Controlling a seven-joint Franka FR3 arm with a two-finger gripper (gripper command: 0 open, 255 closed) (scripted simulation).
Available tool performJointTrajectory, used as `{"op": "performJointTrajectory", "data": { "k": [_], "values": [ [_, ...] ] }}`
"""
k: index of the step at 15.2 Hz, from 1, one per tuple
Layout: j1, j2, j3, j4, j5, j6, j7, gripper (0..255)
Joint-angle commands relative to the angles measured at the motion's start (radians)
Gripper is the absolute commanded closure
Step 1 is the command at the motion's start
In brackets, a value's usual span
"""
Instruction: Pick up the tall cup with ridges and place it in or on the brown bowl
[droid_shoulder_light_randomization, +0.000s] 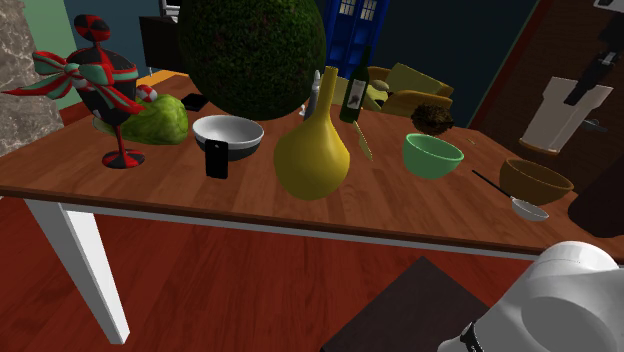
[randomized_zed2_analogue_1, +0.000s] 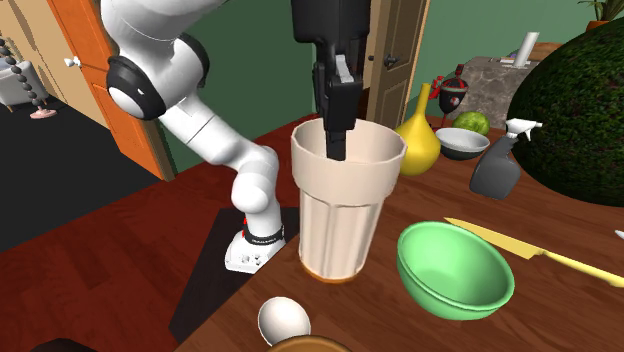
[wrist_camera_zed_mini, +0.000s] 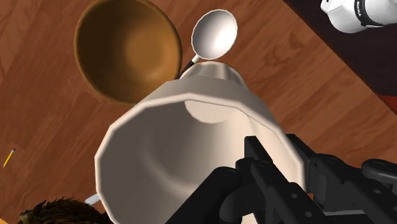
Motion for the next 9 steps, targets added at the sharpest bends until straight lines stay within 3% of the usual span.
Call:
{"op": "performJointTrajectory", "data": {
  "k": [1, 6, 9],
  "values": [
    [0.014, 0.038, -0.060, 0.067, -0.015, -0.005, -0.062, 255],
    [0.077, 0.157, -0.239, 0.241, -0.021, -0.001, -0.211, 255],
    [0.146, 0.250, -0.394, 0.369, 0.004, 0.000, -0.315, 255]
  ]
}}
